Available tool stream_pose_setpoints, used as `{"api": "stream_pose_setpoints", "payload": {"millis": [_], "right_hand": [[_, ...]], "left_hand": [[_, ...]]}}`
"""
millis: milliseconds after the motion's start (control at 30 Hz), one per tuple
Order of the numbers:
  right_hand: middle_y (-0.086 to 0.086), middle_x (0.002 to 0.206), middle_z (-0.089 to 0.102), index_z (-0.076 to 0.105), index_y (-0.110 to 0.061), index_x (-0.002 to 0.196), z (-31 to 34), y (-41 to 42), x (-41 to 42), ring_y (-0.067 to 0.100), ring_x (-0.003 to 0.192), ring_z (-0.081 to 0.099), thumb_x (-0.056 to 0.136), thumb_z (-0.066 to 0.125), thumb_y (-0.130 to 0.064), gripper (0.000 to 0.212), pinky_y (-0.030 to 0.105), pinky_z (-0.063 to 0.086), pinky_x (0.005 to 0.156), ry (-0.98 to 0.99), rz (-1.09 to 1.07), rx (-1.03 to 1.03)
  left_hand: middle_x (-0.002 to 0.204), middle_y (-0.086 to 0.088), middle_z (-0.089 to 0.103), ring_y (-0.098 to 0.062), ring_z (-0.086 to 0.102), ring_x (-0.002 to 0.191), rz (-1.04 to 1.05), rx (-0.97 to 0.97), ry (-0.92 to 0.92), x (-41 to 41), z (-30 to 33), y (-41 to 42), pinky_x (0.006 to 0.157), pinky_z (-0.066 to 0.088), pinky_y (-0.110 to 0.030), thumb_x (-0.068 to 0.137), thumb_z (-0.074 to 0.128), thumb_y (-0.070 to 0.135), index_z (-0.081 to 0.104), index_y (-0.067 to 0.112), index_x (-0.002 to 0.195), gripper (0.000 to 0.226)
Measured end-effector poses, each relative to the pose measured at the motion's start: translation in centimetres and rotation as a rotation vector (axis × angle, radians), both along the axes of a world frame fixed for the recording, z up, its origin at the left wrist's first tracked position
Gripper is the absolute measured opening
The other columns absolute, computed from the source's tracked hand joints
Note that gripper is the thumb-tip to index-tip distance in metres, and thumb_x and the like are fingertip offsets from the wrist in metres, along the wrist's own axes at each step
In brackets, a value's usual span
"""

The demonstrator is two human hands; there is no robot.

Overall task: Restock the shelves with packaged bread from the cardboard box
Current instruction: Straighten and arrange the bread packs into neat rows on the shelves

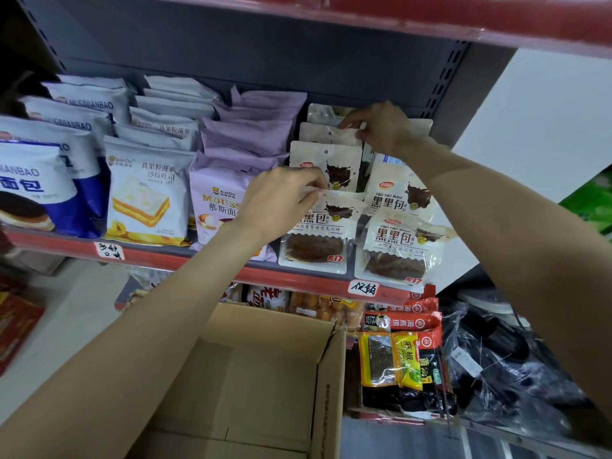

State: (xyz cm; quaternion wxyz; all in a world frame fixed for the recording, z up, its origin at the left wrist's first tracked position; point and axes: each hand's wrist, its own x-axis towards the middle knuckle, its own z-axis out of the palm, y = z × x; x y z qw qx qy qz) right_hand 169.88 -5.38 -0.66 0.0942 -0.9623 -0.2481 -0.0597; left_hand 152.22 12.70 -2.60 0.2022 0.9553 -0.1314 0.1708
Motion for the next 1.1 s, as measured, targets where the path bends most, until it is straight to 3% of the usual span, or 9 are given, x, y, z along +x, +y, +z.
{"api": "stream_pose_setpoints", "payload": {"millis": [233, 367, 500, 667, 733, 867, 967, 1033, 1100], "right_hand": [[0.005, 0.126, 0.062, 0.055, -0.021, 0.13, 0.3, -1.5, -2.0, 0.024, 0.109, 0.06, 0.093, 0.054, -0.011, 0.038, 0.036, 0.047, 0.096, -0.021, 0.002, 0.112], [0.005, 0.119, 0.065, 0.061, -0.016, 0.122, 1.5, -4.3, -5.7, 0.018, 0.102, 0.062, 0.095, 0.051, -0.016, 0.029, 0.023, 0.046, 0.09, -0.099, -0.008, 0.313], [-0.007, 0.111, 0.061, 0.066, -0.018, 0.116, 1.4, -7.2, -12.2, 0.007, 0.098, 0.055, 0.097, 0.048, -0.03, 0.028, 0.01, 0.041, 0.084, -0.035, -0.121, 0.582], [-0.001, 0.135, 0.049, 0.063, -0.029, 0.117, -1.0, -10.5, -18.1, 0.013, 0.126, 0.042, 0.079, 0.067, -0.048, 0.043, 0.029, 0.028, 0.106, 0.141, -0.128, 0.433], [0.003, 0.139, 0.044, 0.057, -0.029, 0.123, -2.0, -11.2, -18.8, 0.016, 0.129, 0.039, 0.073, 0.074, -0.043, 0.055, 0.029, 0.027, 0.107, 0.234, -0.163, 0.389], [0.008, 0.113, 0.056, 0.062, -0.018, 0.112, -4.1, -11.7, -19.2, 0.027, 0.101, 0.059, 0.084, 0.069, -0.018, 0.029, 0.034, 0.048, 0.09, 0.222, -0.323, 0.51], [0.008, 0.098, 0.062, 0.065, -0.01, 0.105, -5.1, -10.6, -19.0, 0.029, 0.084, 0.062, 0.087, 0.063, -0.009, 0.018, 0.047, 0.052, 0.082, 0.233, -0.353, 0.599], [0.008, 0.099, 0.063, 0.065, -0.01, 0.108, -5.5, -10.0, -18.8, 0.026, 0.083, 0.059, 0.089, 0.06, -0.01, 0.019, 0.042, 0.052, 0.081, 0.214, -0.343, 0.617], [0.005, 0.102, 0.062, 0.061, -0.013, 0.114, -5.1, -9.9, -19.0, 0.02, 0.082, 0.056, 0.09, 0.058, -0.013, 0.024, 0.025, 0.045, 0.073, 0.246, -0.326, 0.639]], "left_hand": [[0.106, 0.009, 0.069, -0.017, 0.061, 0.1, -0.018, -0.025, 0.007, -0.3, -0.3, -0.5, 0.067, 0.033, -0.024, 0.088, 0.056, 0.023, 0.064, 0.026, 0.106, 0.02], [0.111, 0.005, 0.068, -0.02, 0.06, 0.105, -0.056, -0.01, -0.006, -0.6, -0.5, -1.1, 0.086, 0.044, -0.034, 0.087, 0.058, 0.026, 0.062, 0.027, 0.112, 0.025], [0.113, 0.004, 0.067, -0.022, 0.058, 0.109, -0.058, 0.035, -0.031, -0.8, -0.9, -1.6, 0.101, 0.035, -0.044, 0.087, 0.059, 0.031, 0.062, 0.027, 0.113, 0.027], [0.122, 0.002, 0.063, -0.024, 0.053, 0.116, -0.079, 0.04, 0.008, -0.7, -0.5, -3.2, 0.096, 0.033, -0.036, 0.087, 0.058, 0.035, 0.056, 0.025, 0.123, 0.038], [0.128, 0.001, 0.058, -0.023, 0.05, 0.12, -0.124, 0.061, -0.001, -0.5, 0.1, -4.3, 0.1, 0.032, -0.038, 0.087, 0.057, 0.039, 0.051, 0.026, 0.129, 0.045], [0.133, 0.003, 0.055, -0.018, 0.046, 0.126, -0.239, 0.18, 0.015, 0.1, 1.1, -7.7, 0.112, 0.02, -0.04, 0.092, 0.053, 0.042, 0.052, 0.027, 0.128, 0.04], [0.109, 0.002, 0.068, -0.018, 0.059, 0.107, -0.243, 0.271, 0.064, 0.7, 0.7, -8.7, 0.113, 0.019, -0.041, 0.093, 0.051, 0.04, 0.064, 0.027, 0.107, 0.023], [0.095, 0.002, 0.071, -0.017, 0.063, 0.094, -0.217, 0.278, 0.061, 0.8, 0.3, -8.6, 0.113, 0.021, -0.04, 0.095, 0.05, 0.036, 0.066, 0.024, 0.096, 0.021], [0.093, 0.002, 0.07, -0.017, 0.063, 0.091, -0.206, 0.258, 0.048, 0.7, 0.0, -8.6, 0.113, 0.023, -0.041, 0.096, 0.05, 0.033, 0.066, 0.021, 0.092, 0.021]]}}
